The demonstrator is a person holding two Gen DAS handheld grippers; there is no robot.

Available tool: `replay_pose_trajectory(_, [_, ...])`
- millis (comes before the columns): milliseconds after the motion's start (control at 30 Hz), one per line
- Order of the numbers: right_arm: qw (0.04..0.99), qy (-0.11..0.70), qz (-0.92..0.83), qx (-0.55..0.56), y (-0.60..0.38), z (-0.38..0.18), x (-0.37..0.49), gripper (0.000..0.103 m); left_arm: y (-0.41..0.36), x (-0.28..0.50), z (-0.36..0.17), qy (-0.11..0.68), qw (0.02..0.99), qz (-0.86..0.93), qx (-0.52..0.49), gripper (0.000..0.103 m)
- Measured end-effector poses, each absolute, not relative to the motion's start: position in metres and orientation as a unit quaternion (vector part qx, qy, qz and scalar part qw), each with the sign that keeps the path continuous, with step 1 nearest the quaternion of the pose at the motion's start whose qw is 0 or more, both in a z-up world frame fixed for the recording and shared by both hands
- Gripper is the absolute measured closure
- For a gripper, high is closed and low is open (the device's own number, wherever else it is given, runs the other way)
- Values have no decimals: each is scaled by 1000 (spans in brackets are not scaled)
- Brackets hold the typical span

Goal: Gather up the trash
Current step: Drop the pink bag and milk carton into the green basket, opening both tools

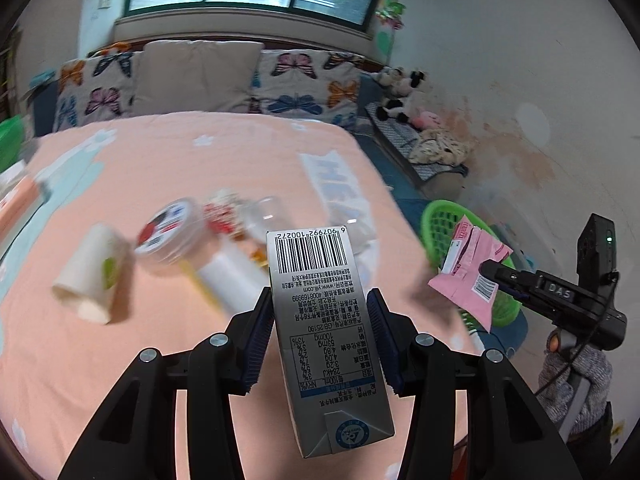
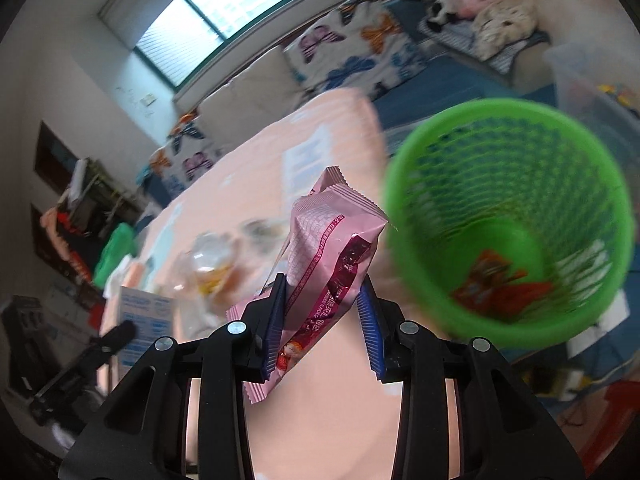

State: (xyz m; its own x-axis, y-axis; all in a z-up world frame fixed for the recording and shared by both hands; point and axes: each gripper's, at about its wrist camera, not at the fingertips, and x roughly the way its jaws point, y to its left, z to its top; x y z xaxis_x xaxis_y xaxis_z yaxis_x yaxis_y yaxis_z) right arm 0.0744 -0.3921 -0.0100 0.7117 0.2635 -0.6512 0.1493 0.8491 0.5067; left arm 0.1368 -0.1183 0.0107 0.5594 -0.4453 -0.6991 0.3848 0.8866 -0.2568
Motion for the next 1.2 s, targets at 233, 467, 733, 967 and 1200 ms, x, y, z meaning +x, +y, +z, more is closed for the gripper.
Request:
replay_pose_trajectory(233, [896,378,-47,227,-439,-20,69,66,-174,149,24,398,875,-274,-21,57])
replay_pose_trajectory(467, [899,384,-95,190,-472,-41,72,62,-230,163,30,396,864,-311,2,57])
replay_pose_trajectory(733, [901,378,-125,171,-488,-47,65,47,-285,173,31,390,854,-343,26,57])
replay_pose_trajectory(967, [902,367,-133,184,-501,-47,44,45,-324,183,18,398,842,-362,43,57])
replay_pose_trajectory(1200, [905,351,-133,200,-503,-41,26,41,-357,189,4,405,831,-378,50,57])
